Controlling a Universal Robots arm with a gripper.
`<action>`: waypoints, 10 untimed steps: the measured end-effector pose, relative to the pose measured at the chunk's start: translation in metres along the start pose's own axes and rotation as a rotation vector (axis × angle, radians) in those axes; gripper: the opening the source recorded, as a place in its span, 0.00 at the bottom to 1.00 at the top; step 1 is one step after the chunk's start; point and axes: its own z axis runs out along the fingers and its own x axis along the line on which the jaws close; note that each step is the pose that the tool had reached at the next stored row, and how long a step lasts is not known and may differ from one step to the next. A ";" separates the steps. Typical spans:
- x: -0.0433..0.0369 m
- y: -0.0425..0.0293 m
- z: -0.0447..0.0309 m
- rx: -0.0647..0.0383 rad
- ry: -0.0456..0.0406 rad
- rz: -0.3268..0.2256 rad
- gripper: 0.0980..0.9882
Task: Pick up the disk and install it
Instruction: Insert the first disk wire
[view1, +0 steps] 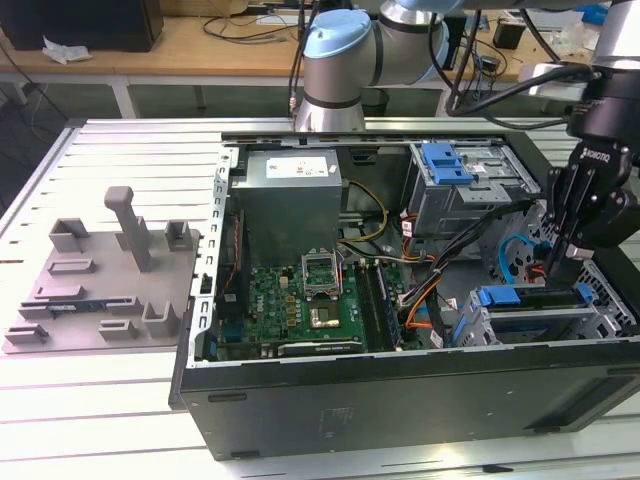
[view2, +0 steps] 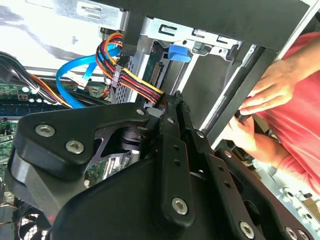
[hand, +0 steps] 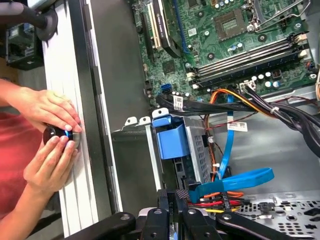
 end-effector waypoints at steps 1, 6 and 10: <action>0.0005 0.0000 -0.0003 0.001 -0.0063 0.000 0.08; 0.0046 -0.0005 -0.0012 0.008 -0.0521 -0.002 0.08; 0.0078 -0.0012 -0.0008 0.015 -0.0950 -0.004 0.08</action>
